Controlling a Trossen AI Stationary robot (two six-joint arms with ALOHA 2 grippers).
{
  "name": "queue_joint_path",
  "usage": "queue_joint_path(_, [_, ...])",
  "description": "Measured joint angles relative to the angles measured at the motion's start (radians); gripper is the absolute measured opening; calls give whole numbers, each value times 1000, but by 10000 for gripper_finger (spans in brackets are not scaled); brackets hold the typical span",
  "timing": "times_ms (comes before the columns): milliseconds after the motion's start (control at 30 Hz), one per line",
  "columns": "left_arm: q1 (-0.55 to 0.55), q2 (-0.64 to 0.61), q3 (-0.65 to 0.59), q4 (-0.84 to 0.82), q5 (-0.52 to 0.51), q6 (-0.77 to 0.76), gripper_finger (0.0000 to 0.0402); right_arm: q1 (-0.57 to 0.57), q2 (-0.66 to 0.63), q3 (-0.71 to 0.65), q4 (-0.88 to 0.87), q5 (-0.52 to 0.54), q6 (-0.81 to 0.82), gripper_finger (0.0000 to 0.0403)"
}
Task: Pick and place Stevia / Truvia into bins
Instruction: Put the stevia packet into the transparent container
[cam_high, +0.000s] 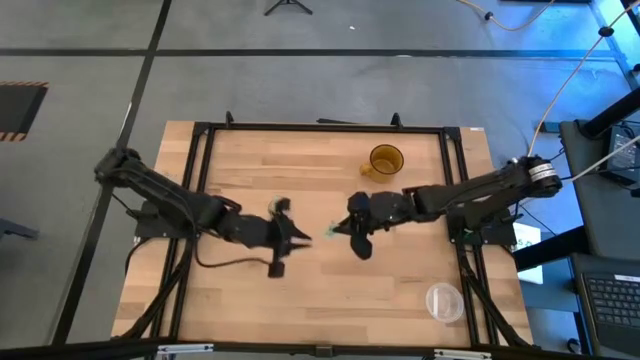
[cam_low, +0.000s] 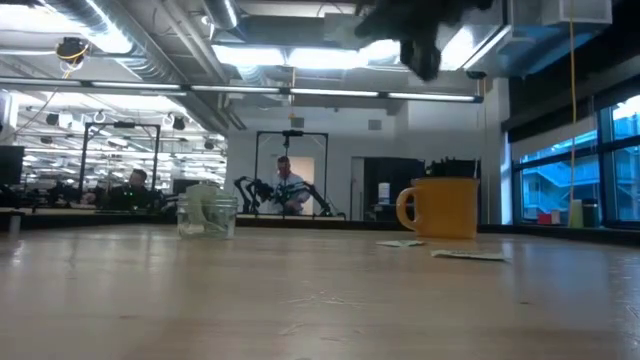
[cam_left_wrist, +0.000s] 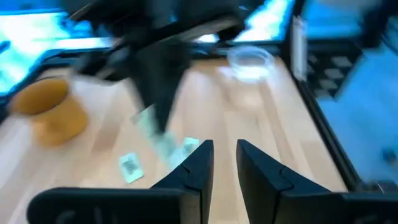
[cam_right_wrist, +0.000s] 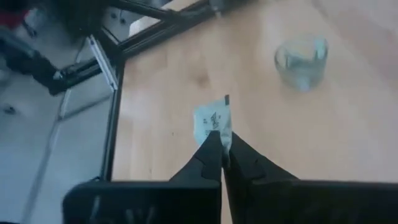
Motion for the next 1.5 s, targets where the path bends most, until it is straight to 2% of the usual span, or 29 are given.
queue_joint_path(167, [18,-103,-143,131,-95,-180,70,-2,7,153,-194,3,-135,2])
queue_joint_path(267, [37,-124,-199,229,-79,-258,78,-3,27,219,-297,20,-197,2])
queue_joint_path(400, [60,-126,-218,271,-40,-325,94,-11,48,274,-300,22,-241,2])
queue_joint_path(533, [91,-122,-218,268,21,-326,121,-19,59,299,-301,20,-257,2])
queue_joint_path(833, [162,-112,-218,274,45,-314,176,-31,67,301,-299,18,-254,2])
queue_joint_path(1233, [230,-84,-216,296,221,-301,176,-32,127,300,-256,-1,-242,2])
queue_joint_path(1500, [245,-34,-216,300,235,-298,177,-33,130,300,-231,-3,-228,2])
